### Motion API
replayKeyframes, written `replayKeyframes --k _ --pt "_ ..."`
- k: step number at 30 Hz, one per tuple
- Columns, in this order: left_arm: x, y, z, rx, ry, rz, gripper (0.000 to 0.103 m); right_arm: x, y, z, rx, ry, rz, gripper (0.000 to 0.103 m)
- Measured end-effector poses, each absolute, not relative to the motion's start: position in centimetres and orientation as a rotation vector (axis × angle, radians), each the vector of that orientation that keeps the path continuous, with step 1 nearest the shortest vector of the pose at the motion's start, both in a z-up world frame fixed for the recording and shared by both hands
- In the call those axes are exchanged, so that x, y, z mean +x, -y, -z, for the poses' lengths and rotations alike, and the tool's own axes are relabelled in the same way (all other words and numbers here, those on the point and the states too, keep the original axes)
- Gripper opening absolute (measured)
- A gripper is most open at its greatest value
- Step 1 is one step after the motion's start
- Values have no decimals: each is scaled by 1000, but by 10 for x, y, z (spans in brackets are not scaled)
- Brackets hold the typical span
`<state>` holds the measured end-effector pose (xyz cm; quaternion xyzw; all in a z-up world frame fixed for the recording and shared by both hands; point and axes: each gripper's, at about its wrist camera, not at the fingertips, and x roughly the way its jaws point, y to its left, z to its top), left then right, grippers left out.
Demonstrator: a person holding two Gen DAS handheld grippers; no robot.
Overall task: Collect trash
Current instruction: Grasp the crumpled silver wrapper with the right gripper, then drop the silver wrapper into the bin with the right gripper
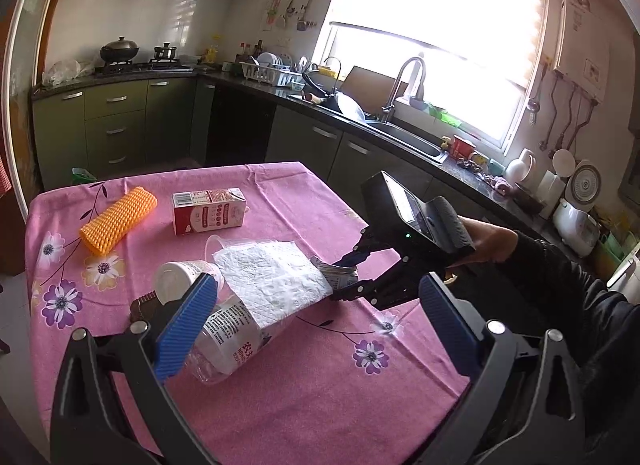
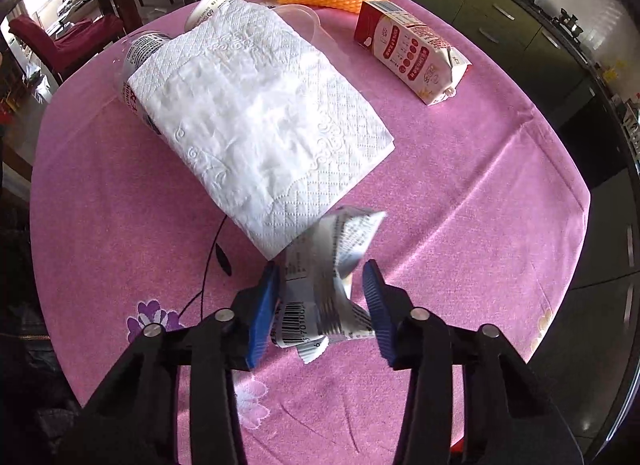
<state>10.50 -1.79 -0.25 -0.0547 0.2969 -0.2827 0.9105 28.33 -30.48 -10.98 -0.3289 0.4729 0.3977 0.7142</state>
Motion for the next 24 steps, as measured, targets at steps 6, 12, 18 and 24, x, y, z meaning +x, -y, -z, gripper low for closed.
replayKeyframes --k 6,12,18,24 --pt "106 16 5 -119 -615 583 96 282 319 106 -676 -1057 -855 34" --pt "104 19 5 -109 -615 595 96 270 353 87 -567 -1022 -783 34" --pt "103 26 3 -95 -617 611 96 271 435 61 -394 -979 -558 34" --pt "105 33 4 -87 -622 620 96 295 541 71 -254 -1061 -241 34"
